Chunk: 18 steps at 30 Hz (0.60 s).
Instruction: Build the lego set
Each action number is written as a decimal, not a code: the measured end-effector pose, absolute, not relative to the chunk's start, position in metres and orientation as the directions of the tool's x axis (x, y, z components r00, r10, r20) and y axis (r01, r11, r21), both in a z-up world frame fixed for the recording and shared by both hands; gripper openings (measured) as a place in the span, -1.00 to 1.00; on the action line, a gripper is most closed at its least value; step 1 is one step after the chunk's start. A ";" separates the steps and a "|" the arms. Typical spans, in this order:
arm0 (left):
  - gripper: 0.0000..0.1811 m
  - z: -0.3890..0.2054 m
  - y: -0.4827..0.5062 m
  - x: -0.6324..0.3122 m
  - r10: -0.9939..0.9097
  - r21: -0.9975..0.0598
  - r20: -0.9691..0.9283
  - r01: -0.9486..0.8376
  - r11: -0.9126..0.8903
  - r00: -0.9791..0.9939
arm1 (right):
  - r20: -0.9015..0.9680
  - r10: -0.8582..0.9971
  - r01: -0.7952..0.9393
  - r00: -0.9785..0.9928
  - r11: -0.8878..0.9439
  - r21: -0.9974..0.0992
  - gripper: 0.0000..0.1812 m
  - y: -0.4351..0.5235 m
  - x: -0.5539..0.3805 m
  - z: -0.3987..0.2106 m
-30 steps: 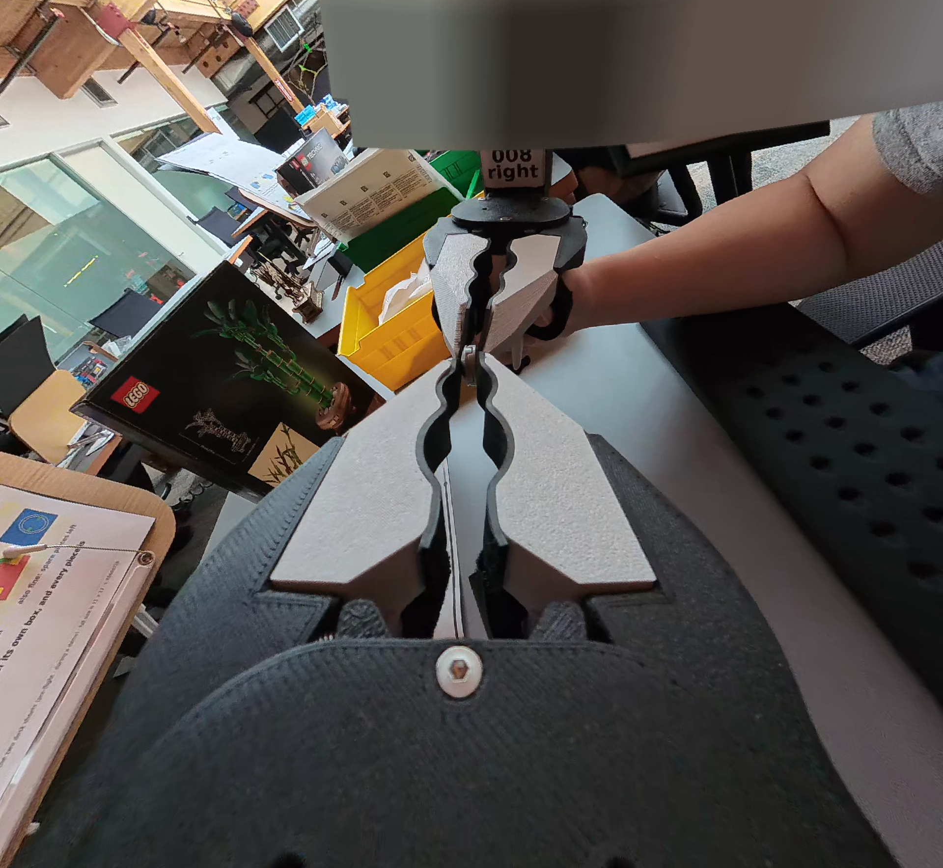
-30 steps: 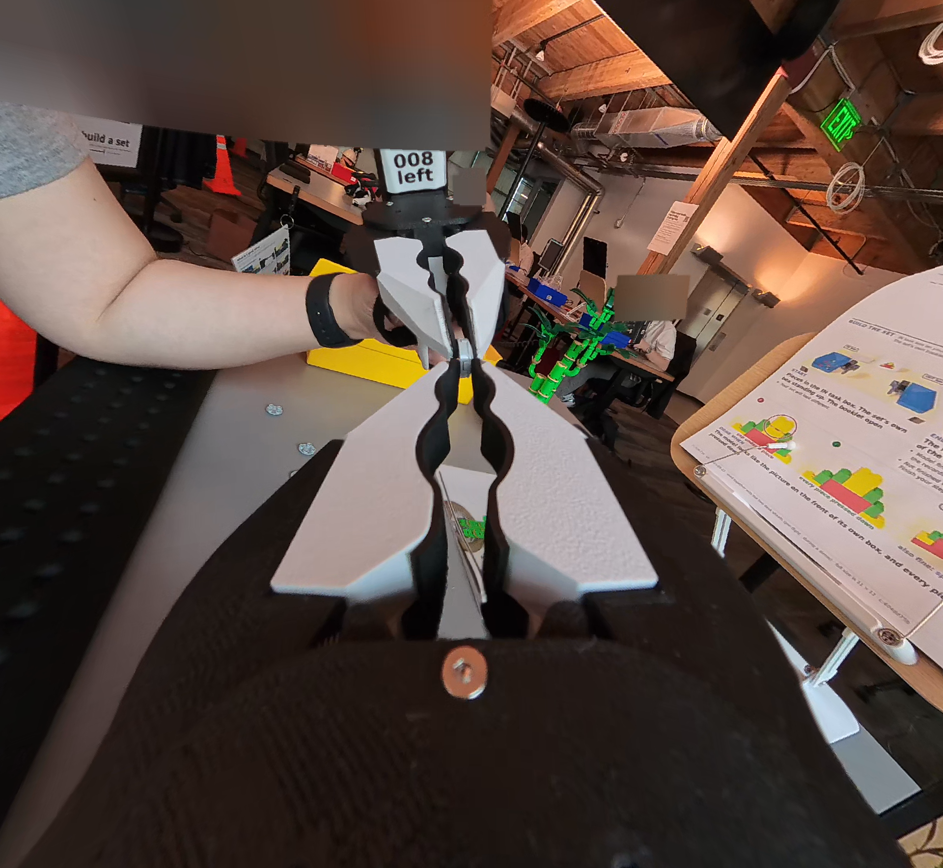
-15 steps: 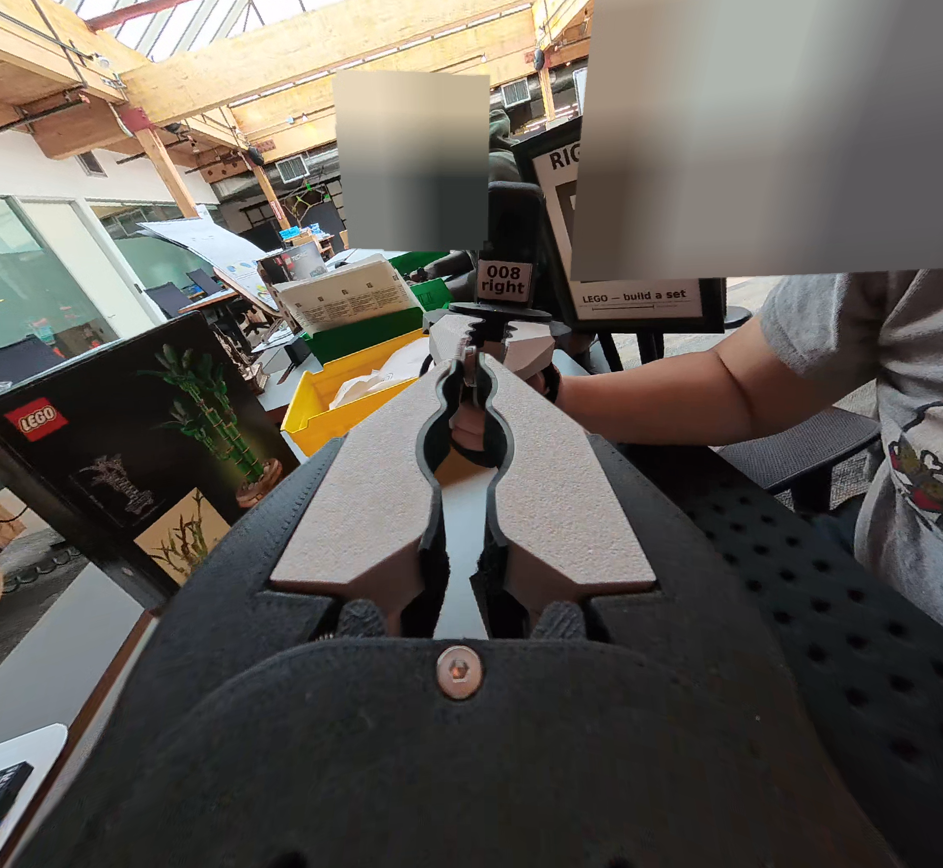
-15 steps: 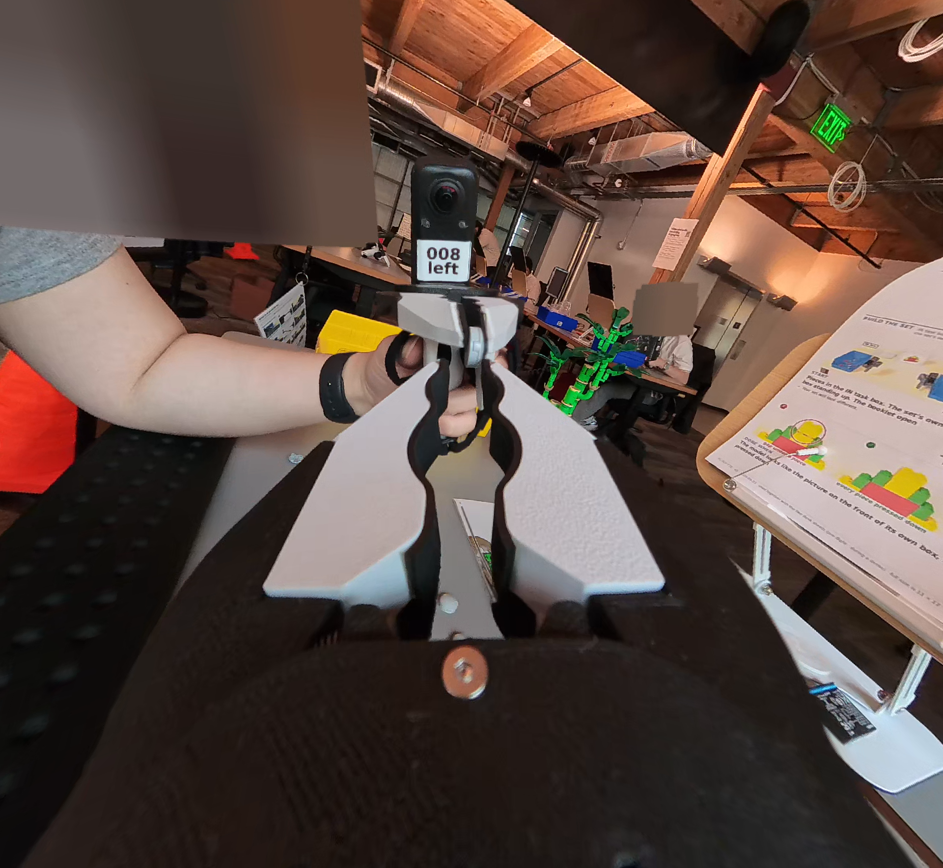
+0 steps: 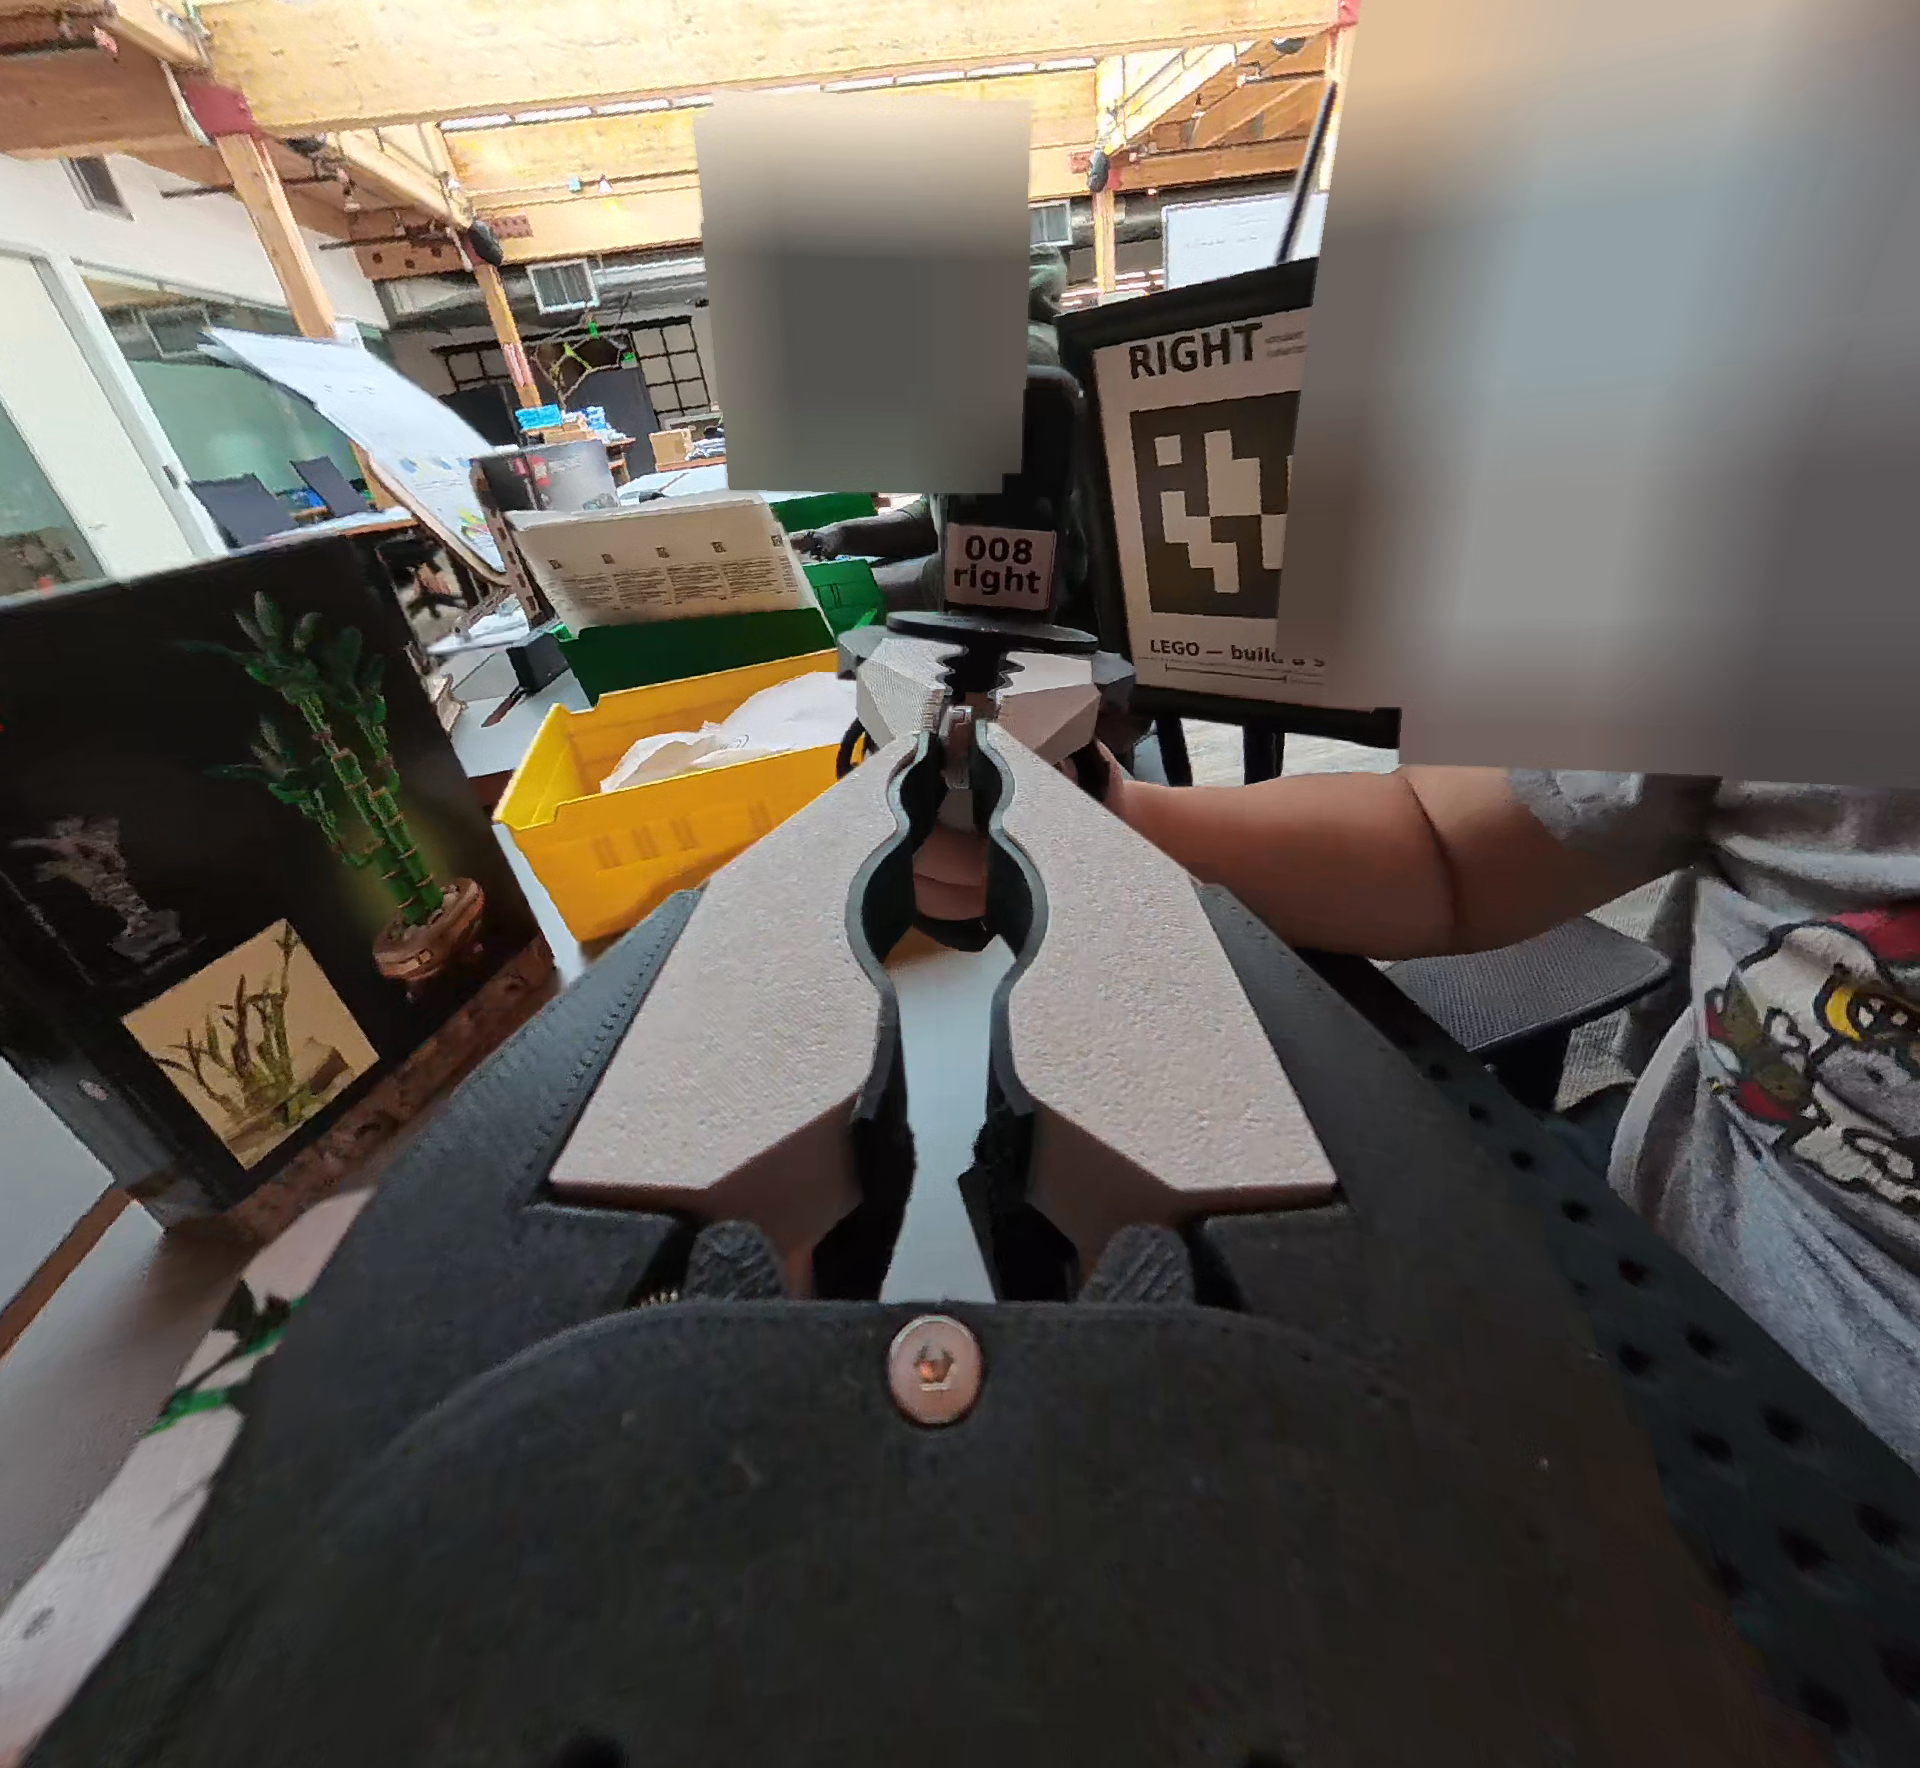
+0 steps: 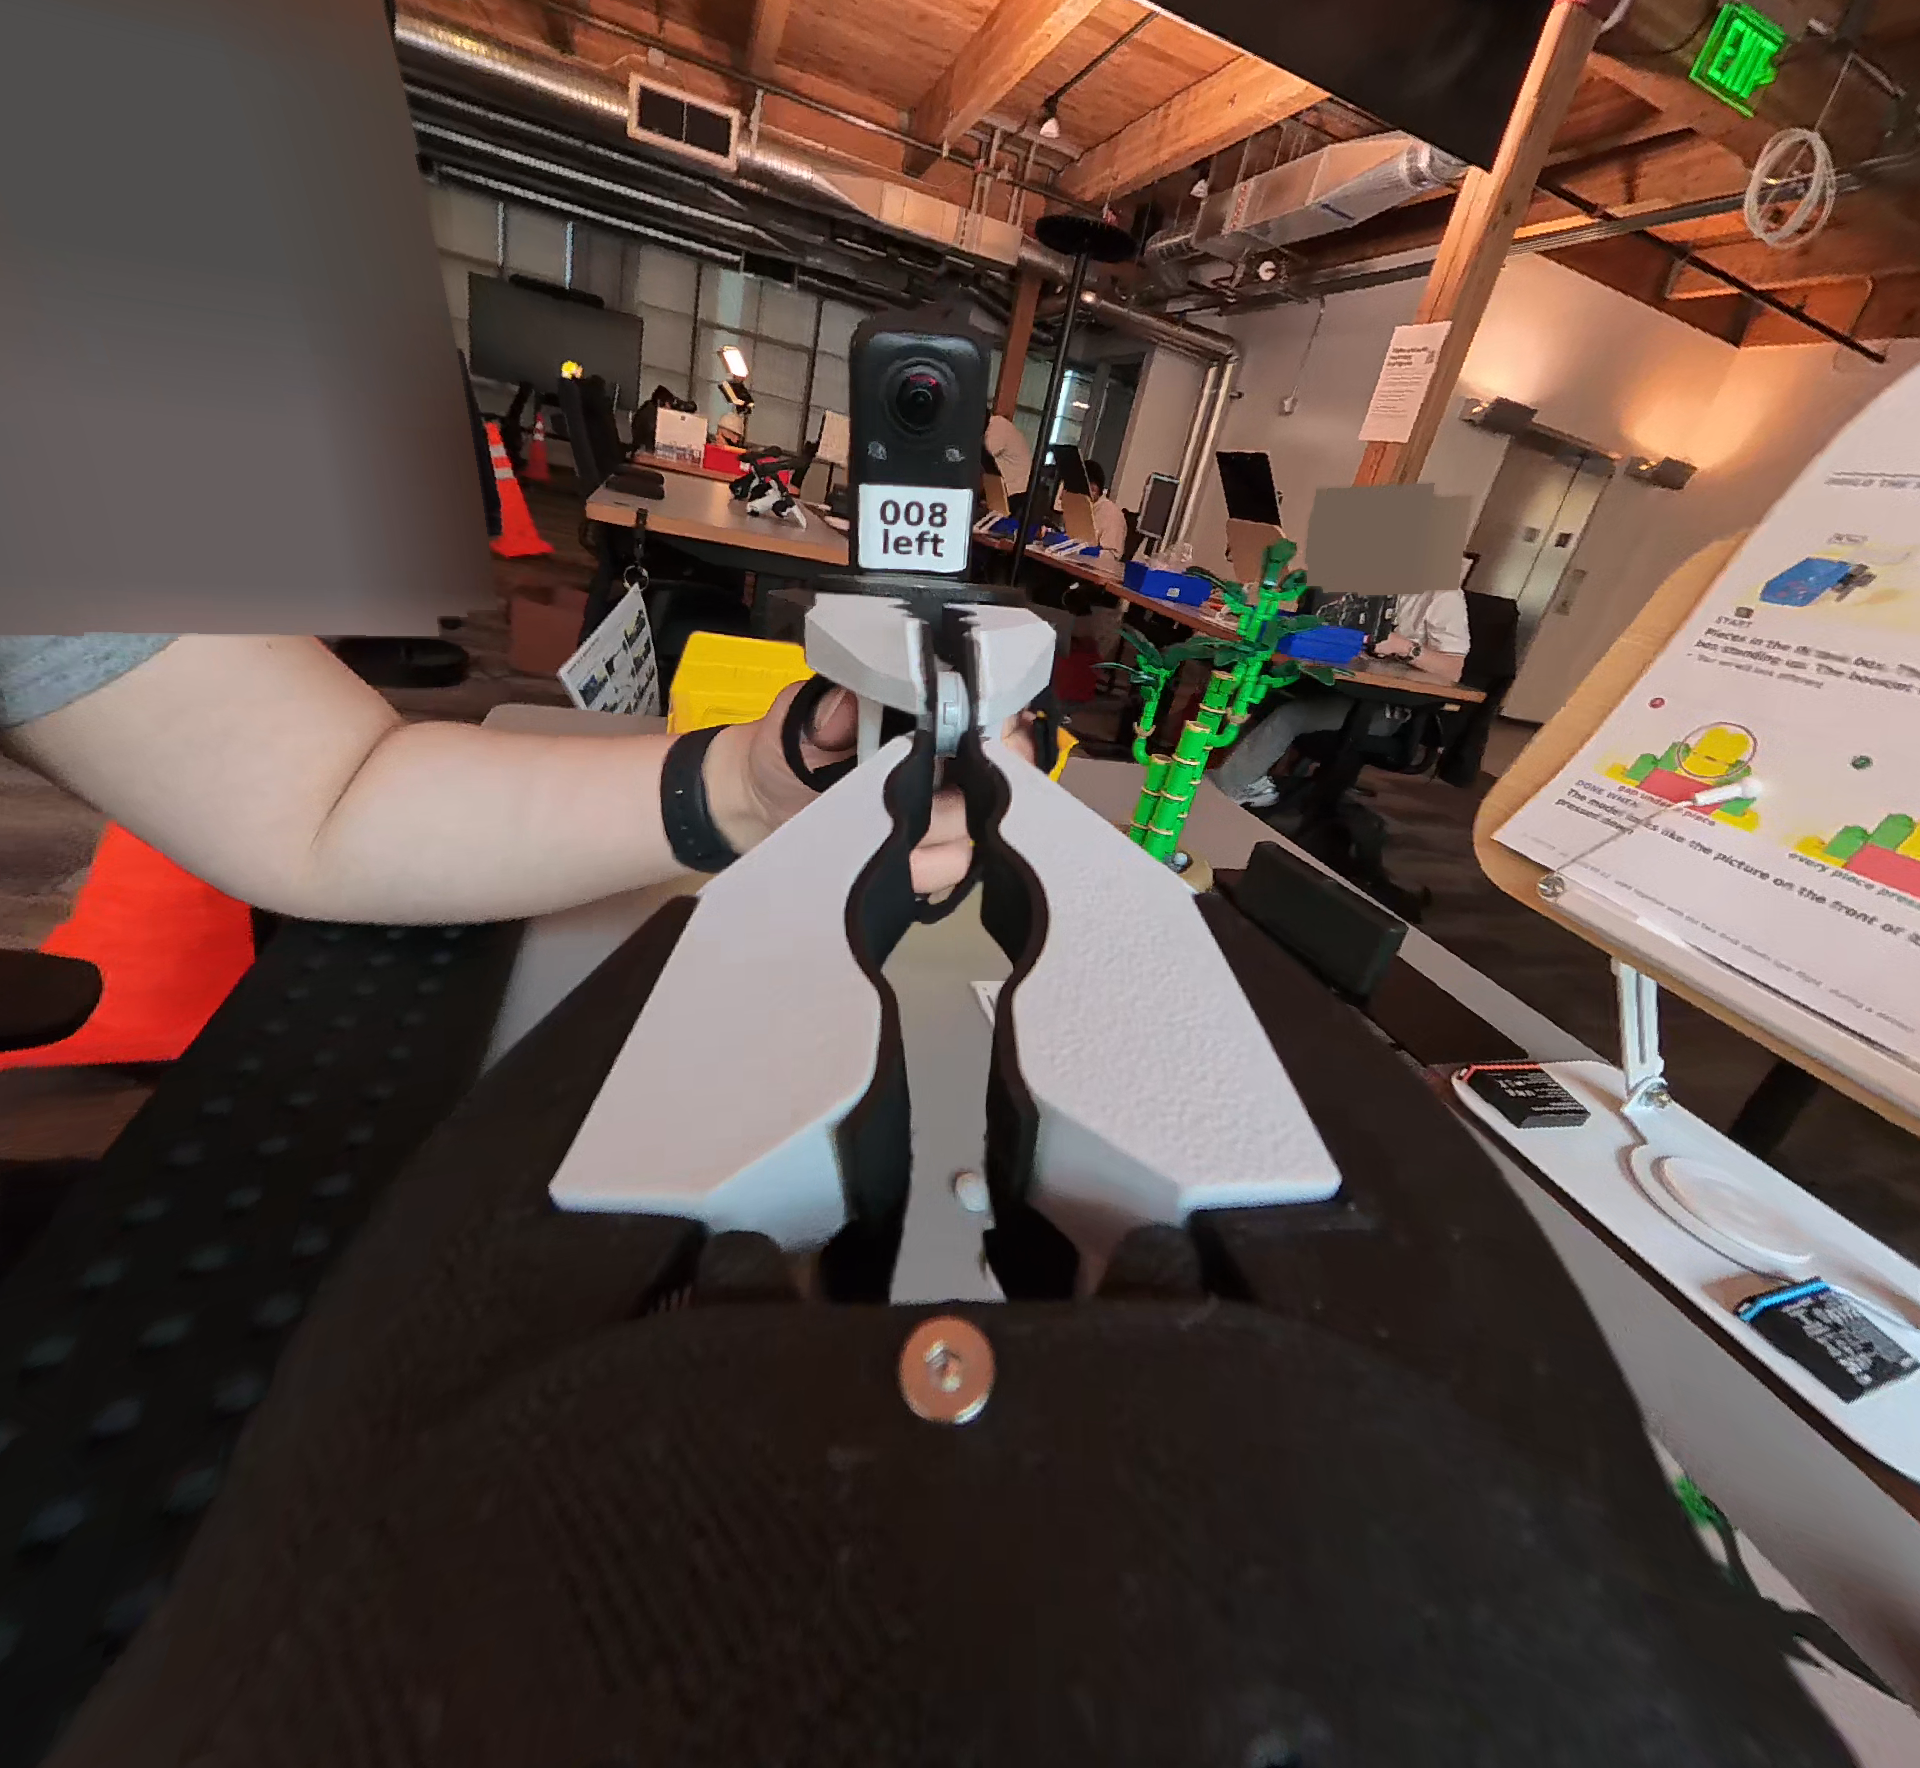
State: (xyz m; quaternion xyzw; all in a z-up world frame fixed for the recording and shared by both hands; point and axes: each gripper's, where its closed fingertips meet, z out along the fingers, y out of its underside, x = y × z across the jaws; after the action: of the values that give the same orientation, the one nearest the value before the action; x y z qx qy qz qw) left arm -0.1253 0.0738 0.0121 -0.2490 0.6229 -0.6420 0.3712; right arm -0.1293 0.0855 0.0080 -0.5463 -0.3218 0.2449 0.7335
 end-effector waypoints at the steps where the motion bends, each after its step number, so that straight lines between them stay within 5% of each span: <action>1: -0.96 0.012 0.078 -0.122 -0.798 -0.991 -0.091 0.133 0.014 -0.596 | 0.202 0.690 -0.006 0.695 0.287 -0.958 -0.94 0.090 -0.125 0.007; 4: -0.97 0.017 0.096 -0.109 -0.807 -0.976 0.159 0.033 -0.215 -0.569 | 0.322 0.493 0.154 0.808 0.351 -0.923 -0.63 0.105 -0.107 0.005; 10: -0.97 0.010 0.122 -0.093 -0.550 -0.712 0.652 -0.174 -0.680 -0.522 | 0.643 0.038 0.591 0.765 0.357 -0.723 -0.66 0.115 -0.090 0.005; 18: -0.97 -0.015 0.115 -0.079 -0.487 -0.616 0.767 -0.267 -0.741 -0.418 | 0.607 0.105 0.556 0.787 0.305 -0.773 -0.82 0.123 -0.089 -0.008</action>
State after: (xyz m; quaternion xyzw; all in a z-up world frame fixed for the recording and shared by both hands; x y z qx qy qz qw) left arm -0.0785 0.1148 -0.0150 -0.5344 0.3525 -0.7648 0.0718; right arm -0.0885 0.1231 -0.0081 -0.5701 -0.2899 -0.1493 0.7541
